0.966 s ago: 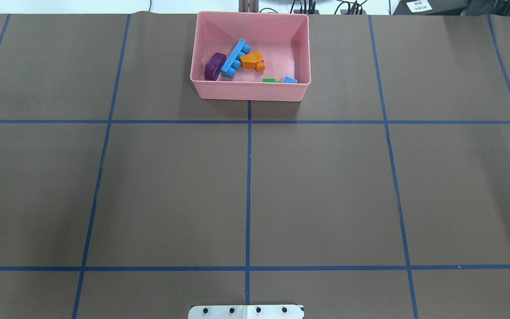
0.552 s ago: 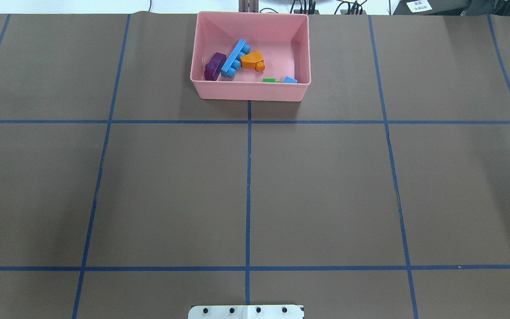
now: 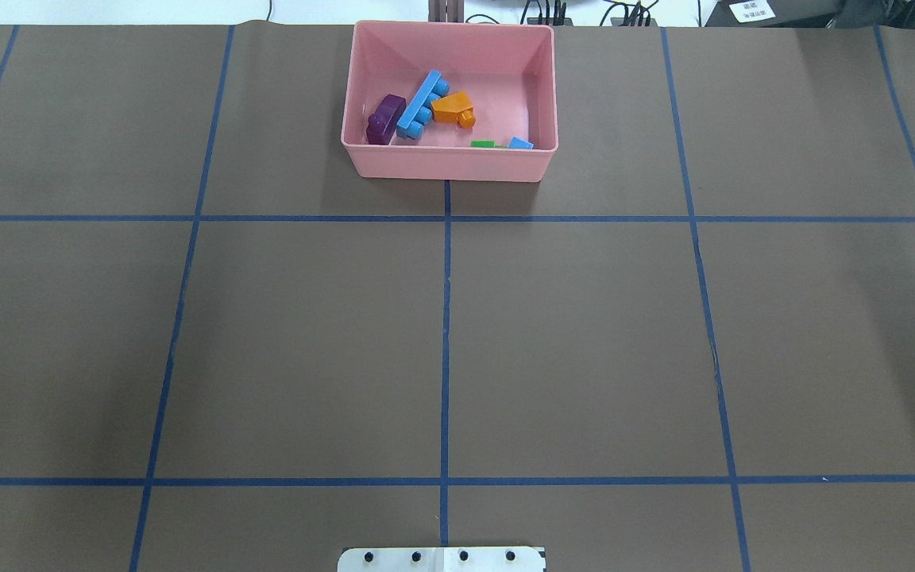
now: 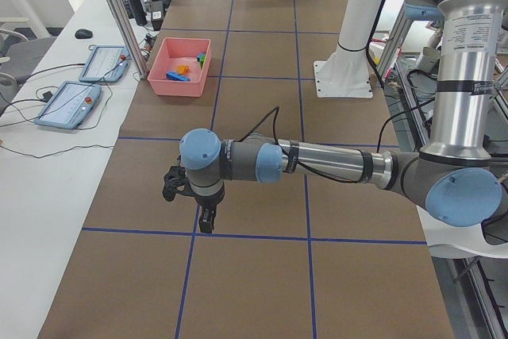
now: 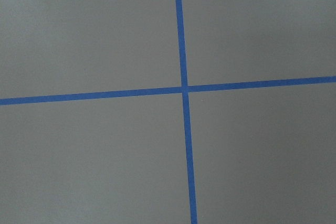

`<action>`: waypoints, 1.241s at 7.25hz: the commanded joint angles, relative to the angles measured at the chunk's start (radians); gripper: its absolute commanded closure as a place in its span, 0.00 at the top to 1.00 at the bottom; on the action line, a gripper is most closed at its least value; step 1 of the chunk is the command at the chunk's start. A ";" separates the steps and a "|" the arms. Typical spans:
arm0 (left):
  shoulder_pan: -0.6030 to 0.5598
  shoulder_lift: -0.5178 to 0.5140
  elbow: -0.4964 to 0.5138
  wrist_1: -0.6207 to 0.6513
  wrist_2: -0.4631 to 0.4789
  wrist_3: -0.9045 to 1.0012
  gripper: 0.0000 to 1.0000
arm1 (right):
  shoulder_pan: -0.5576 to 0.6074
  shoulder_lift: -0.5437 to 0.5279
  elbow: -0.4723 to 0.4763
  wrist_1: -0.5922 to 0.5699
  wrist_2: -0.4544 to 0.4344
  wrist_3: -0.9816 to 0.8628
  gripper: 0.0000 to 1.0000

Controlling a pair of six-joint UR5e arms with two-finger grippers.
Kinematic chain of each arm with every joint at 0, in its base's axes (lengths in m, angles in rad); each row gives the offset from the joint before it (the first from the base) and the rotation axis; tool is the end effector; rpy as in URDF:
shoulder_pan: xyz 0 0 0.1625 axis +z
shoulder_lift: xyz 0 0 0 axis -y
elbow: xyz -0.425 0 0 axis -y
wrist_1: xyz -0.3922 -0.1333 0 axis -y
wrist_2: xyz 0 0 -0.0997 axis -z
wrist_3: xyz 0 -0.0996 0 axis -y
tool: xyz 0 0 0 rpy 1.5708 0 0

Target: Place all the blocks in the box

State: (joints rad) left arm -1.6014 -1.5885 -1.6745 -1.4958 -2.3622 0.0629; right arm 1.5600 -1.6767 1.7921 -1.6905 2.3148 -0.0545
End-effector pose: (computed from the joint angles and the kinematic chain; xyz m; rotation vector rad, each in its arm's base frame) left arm -0.0777 -0.4975 0.6052 0.0809 0.7884 0.0490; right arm 0.0610 -0.4447 0.6137 0.0122 -0.7440 -0.0607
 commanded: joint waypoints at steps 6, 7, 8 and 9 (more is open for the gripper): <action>0.000 0.002 -0.004 0.000 0.000 -0.002 1.00 | 0.000 0.002 0.013 -0.002 0.028 0.002 1.00; 0.000 0.002 -0.004 0.000 0.000 0.000 1.00 | 0.000 0.002 0.015 -0.002 0.029 0.002 1.00; 0.000 0.001 -0.004 -0.001 0.000 0.000 1.00 | 0.002 0.000 0.021 -0.002 0.028 0.004 1.00; 0.000 0.001 -0.004 -0.001 0.000 -0.002 1.00 | 0.002 0.000 0.021 -0.002 0.028 0.004 1.00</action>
State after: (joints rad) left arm -1.6015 -1.5870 -1.6781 -1.4966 -2.3623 0.0625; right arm 1.5610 -1.6759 1.8107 -1.6920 2.3422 -0.0512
